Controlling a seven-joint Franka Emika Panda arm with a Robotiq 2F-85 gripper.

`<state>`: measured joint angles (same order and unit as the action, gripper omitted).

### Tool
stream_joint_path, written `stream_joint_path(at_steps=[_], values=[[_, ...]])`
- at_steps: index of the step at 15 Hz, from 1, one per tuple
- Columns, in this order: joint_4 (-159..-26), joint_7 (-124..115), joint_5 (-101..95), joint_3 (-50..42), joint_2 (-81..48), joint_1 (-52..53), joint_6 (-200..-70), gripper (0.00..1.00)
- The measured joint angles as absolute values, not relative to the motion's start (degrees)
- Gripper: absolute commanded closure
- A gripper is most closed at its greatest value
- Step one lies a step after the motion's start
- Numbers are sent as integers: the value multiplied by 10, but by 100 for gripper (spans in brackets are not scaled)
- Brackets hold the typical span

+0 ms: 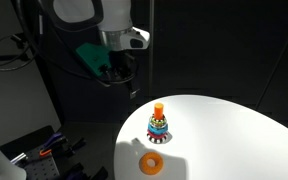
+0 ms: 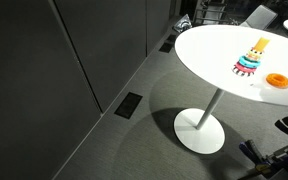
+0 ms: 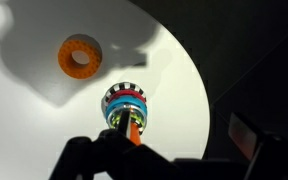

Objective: Put the black and white toy on the orange ring

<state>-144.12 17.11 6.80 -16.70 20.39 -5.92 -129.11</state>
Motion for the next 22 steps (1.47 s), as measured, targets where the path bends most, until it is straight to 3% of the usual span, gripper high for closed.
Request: stream_joint_path(at_steps=[15,22], values=[[-1437,176,124,-157,43,-74,-1468,0],[-1391,176,143,-134,-23,-75,-1492,0]])
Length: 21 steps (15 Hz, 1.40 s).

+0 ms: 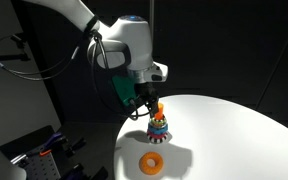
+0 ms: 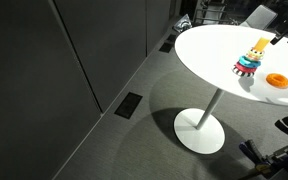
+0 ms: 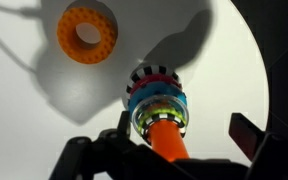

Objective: Put the black and white toy on the orange ring

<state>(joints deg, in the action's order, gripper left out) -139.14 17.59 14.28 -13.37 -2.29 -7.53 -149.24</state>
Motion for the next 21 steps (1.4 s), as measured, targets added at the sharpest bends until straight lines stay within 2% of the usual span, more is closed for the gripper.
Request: stream_joint_path(at_steps=[12,21], values=[[-1303,173,146,-90,-139,-109,-1524,0],[-1285,173,147,-60,-163,-137,-1525,0]])
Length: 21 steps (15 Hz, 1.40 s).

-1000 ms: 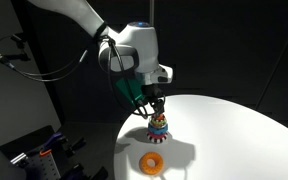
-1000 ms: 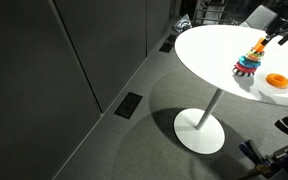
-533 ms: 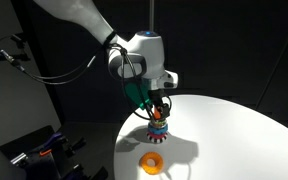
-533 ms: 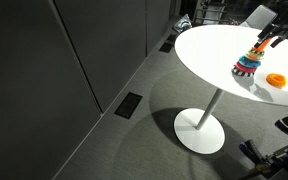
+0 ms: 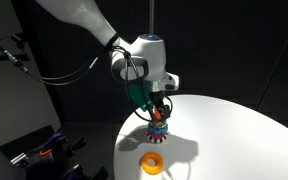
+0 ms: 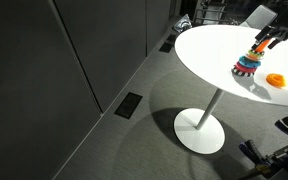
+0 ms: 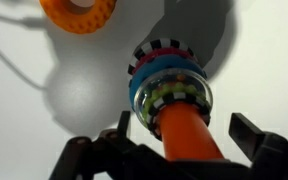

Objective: Put the black and white toy on the orange ring

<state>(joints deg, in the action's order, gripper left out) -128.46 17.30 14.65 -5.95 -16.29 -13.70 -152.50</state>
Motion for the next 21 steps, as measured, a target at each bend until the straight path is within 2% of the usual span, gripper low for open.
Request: stream_joint_path(at_steps=[21], values=[[-1284,173,157,-46,-168,-152,-1525,0]])
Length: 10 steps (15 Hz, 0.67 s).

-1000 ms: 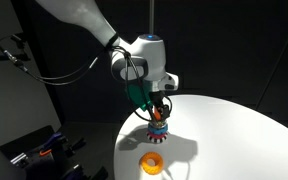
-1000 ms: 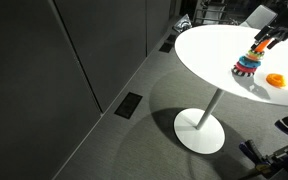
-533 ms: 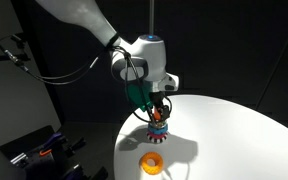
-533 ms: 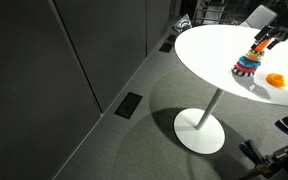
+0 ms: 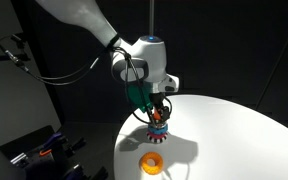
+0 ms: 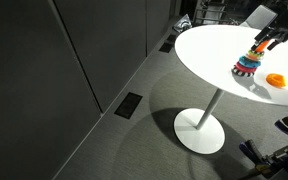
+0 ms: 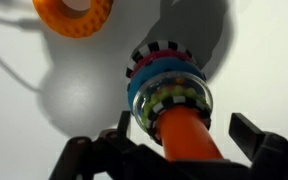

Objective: Put the black and white toy on the orange ring

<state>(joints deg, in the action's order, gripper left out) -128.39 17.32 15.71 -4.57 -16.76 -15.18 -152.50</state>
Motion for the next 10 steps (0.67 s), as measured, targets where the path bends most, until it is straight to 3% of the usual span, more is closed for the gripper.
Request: stream_joint_path(at_steps=[3,4,7,8,10], values=[[-1283,173,157,-46,-170,-152,-1525,12],[-1283,173,157,-46,-171,-152,-1525,21],[-1281,173,157,-46,-172,-152,-1525,24],[-1280,173,157,-46,-172,-152,-1525,21],[-1278,173,157,-46,-174,-152,-1525,26]])
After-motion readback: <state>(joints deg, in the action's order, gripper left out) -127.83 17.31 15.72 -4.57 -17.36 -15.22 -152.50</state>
